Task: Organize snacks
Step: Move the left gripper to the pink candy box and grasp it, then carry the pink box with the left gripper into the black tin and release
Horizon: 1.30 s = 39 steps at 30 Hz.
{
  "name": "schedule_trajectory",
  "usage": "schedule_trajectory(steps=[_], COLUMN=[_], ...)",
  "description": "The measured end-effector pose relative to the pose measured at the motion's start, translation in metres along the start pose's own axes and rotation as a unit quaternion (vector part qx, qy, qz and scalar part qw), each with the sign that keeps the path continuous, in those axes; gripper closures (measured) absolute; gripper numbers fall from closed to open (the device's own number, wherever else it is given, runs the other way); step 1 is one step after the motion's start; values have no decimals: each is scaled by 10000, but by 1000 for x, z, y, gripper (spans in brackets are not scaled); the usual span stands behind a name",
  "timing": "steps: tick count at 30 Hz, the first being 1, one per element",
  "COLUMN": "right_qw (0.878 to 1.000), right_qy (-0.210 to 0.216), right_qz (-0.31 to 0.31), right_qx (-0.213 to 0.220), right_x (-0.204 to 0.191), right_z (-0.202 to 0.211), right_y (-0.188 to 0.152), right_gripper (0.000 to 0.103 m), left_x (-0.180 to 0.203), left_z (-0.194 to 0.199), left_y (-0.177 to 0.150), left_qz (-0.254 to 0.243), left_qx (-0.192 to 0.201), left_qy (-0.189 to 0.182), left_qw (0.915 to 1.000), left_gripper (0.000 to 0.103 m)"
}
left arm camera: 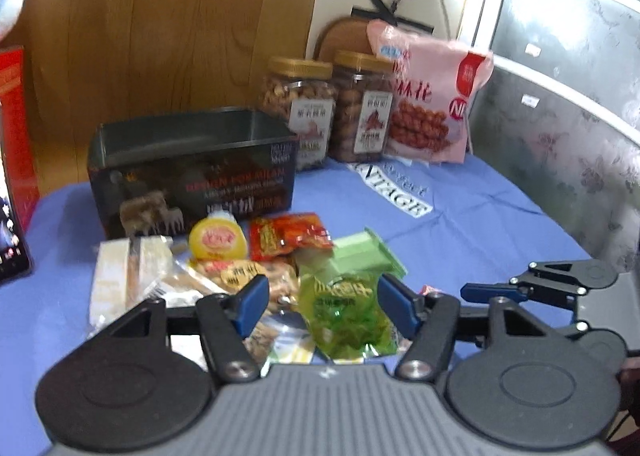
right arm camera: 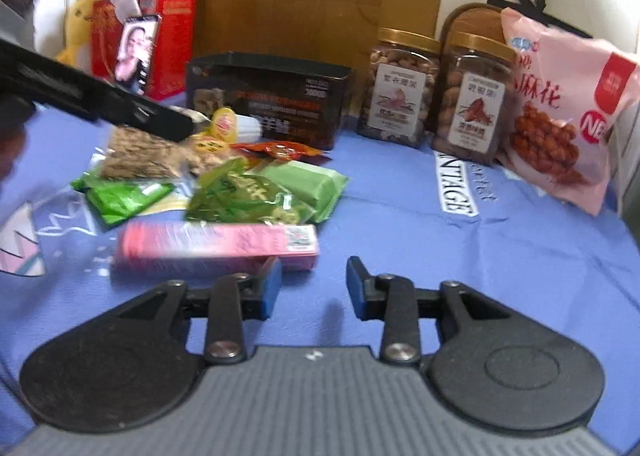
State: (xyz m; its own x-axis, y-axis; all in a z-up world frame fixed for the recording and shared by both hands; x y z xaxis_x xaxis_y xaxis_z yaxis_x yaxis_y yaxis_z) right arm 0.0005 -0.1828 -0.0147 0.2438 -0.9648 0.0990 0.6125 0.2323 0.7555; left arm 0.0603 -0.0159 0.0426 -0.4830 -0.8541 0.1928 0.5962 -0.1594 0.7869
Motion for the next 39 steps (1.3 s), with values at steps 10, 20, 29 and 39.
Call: schedule_trajectory(steps=[10,20,29,39], right_qw=[9902,9651,9539,9687], right_qy=[1050,2236,2513,2164], right_qz=[906,1364,1611,1171], right_qx=[166,-53,-303,-321], right_x=[23,25,13,21], right_z=[5,-24,17,-2], right_y=[4,13,-6,1], right_gripper=[28,24,23,53], left_x=[4,7,-20,-2], left_z=[42,9,14,8], left_y=[-37,-60,-61,-51], left_qz=[619,1877,2223,1732], left_qx=[-347,-1085,-906,-1052], left_qy=[-525,-1190,-869,-788], left_qw=[9961,9689,9669,9761], left_gripper=[42,54,58,61])
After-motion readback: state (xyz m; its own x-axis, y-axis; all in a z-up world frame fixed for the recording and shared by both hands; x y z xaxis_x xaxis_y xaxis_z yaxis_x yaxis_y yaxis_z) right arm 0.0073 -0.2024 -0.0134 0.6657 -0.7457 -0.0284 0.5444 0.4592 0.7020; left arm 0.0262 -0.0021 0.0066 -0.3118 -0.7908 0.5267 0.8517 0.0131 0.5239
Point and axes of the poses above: each gripper's, at about its wrist camera, not at the fingertips, and z roughly against the way its jaws point, x to its right, y to its top, the point moved 1 cm from there along -z, roughly the way its jaws point, and after that the axes turned 1 degree about -y, right-handed, at the moved point
